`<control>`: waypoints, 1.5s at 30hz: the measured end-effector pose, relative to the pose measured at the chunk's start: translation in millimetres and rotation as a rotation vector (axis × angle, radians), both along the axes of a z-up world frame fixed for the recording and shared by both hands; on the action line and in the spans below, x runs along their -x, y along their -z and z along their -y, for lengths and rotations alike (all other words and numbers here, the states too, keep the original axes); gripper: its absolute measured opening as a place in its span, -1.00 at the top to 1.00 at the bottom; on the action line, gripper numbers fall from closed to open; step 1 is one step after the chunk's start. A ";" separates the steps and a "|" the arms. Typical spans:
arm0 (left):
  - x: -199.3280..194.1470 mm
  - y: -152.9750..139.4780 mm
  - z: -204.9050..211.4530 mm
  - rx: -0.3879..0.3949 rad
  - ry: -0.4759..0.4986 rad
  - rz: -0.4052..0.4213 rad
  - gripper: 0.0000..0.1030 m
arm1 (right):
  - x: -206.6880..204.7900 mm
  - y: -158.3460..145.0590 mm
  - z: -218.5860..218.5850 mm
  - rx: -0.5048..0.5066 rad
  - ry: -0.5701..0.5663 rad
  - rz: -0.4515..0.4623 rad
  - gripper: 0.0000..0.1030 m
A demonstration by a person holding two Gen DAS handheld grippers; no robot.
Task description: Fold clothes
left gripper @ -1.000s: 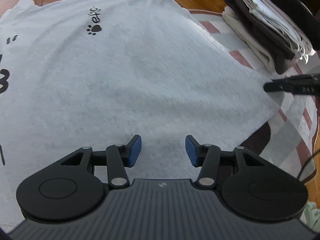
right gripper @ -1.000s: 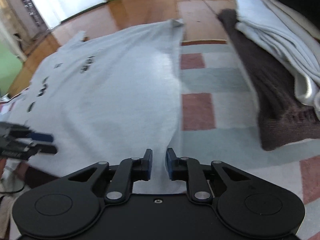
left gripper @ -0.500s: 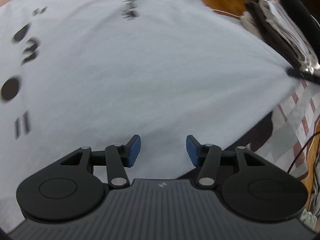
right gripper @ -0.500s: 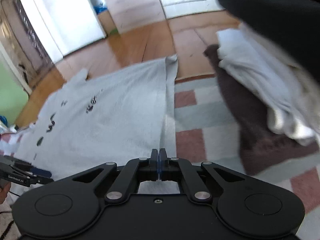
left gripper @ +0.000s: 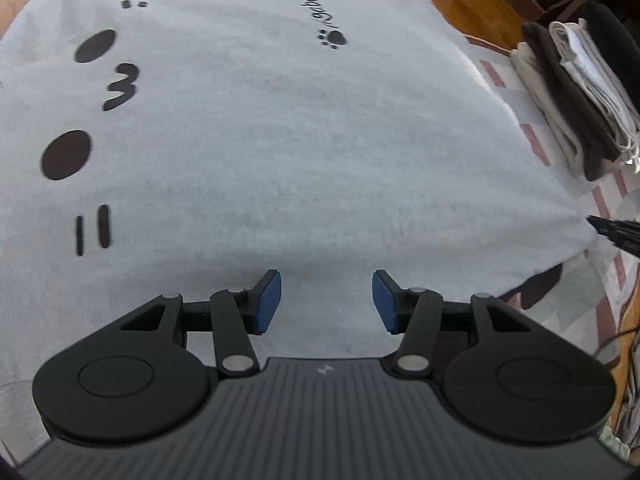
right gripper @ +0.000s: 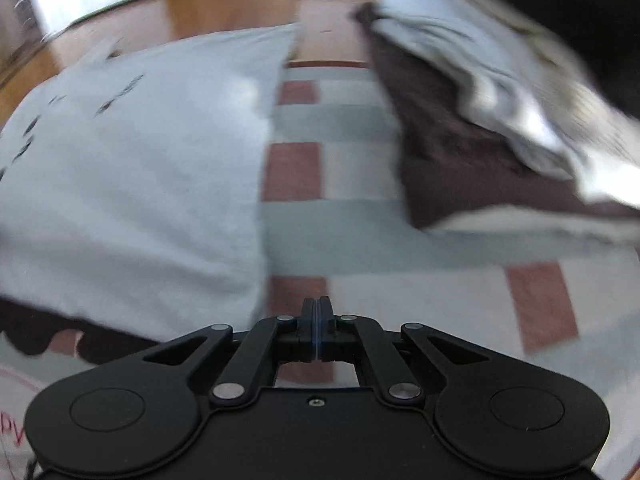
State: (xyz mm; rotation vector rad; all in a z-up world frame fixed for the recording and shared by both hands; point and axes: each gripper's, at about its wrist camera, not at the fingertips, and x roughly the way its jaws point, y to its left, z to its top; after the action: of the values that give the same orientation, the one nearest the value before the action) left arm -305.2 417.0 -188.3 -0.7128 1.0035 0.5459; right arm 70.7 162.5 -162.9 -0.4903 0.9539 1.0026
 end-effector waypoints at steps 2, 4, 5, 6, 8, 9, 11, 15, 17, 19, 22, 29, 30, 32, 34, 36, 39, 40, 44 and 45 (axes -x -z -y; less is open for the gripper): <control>2.3 -2.0 -1.8 -0.012 -0.012 -0.004 0.03 | -0.2 -4.9 9.5 -0.065 0.071 -0.067 0.83; 2.5 -4.7 -3.5 -0.017 -0.031 -0.002 0.01 | 1.0 -9.3 16.9 -0.132 0.139 -0.148 0.80; 2.6 -6.5 -4.8 -0.023 -0.039 0.001 -0.02 | 2.3 -12.0 20.0 -0.171 0.162 -0.186 0.77; 2.1 -8.2 -6.9 -0.034 -0.048 0.001 -0.08 | 5.2 -15.8 21.7 -0.225 0.160 -0.222 0.71; -0.9 -12.0 -13.5 -0.066 -0.071 -0.003 -0.12 | 11.2 -21.5 22.8 -0.329 0.139 -0.259 0.55; -3.1 -13.8 -17.0 -0.081 -0.082 -0.004 -0.12 | 14.7 -23.8 22.4 -0.369 0.132 -0.265 0.30; -6.8 -19.0 -23.3 -0.097 -0.106 0.000 -0.12 | 17.5 -24.6 18.4 -0.385 0.167 -0.272 0.24; 25.8 -43.2 -23.5 -0.168 -0.146 0.010 -0.27 | 28.9 -22.7 3.2 -0.367 0.138 -0.341 0.23; 54.7 -52.6 -31.8 -0.221 -0.224 -0.034 -0.52 | 45.6 -22.2 -7.1 -0.352 0.074 -0.361 0.23; 91.0 -57.0 -46.3 -0.255 -0.361 -0.105 -0.58 | 63.6 -20.3 -18.6 -0.332 0.016 -0.395 0.23; 146.1 -53.8 -68.0 -0.194 -0.582 -0.119 -0.59 | 92.5 -15.1 -46.0 -0.297 -0.074 -0.426 0.20; 212.3 -6.4 -81.3 0.177 -0.798 0.027 -0.60 | 202.6 -5.8 -151.4 -0.166 -0.488 -0.594 0.20; 214.0 -5.7 -81.0 0.178 -0.807 0.027 -0.60 | 217.6 -0.9 -166.2 -0.148 -0.523 -0.637 0.20; 215.8 -7.7 -81.1 0.169 -0.825 0.027 -0.61 | 251.2 9.1 -193.3 -0.100 -0.589 -0.674 0.14; 215.4 -8.4 -81.2 0.168 -0.827 0.033 -0.67 | 284.2 16.7 -209.4 -0.034 -0.640 -0.668 -0.01; 215.0 -7.2 -79.2 0.157 -0.814 0.062 -0.56 | 311.6 24.2 -212.6 0.051 -0.678 -0.657 -0.01; 221.6 -9.9 -81.7 0.105 -0.793 0.130 -0.50 | 339.9 26.8 -208.9 0.081 -0.730 -0.628 -0.02; 222.1 -10.3 -82.1 0.103 -0.797 0.144 -0.50 | 345.3 26.6 -207.1 0.083 -0.743 -0.628 -0.02; 224.4 -9.5 -85.4 0.112 -0.807 0.185 -0.45 | 369.1 27.9 -207.9 0.092 -0.855 -0.566 0.89; 224.4 -10.5 -85.1 0.107 -0.808 0.192 -0.44 | 371.4 21.2 -210.9 0.055 -0.875 -0.503 0.90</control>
State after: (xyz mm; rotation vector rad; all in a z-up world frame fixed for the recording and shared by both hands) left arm -529.6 502.1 -177.8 -1.2495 0.5362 1.0999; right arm -300.6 373.4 -184.1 -0.7461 1.2403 1.9559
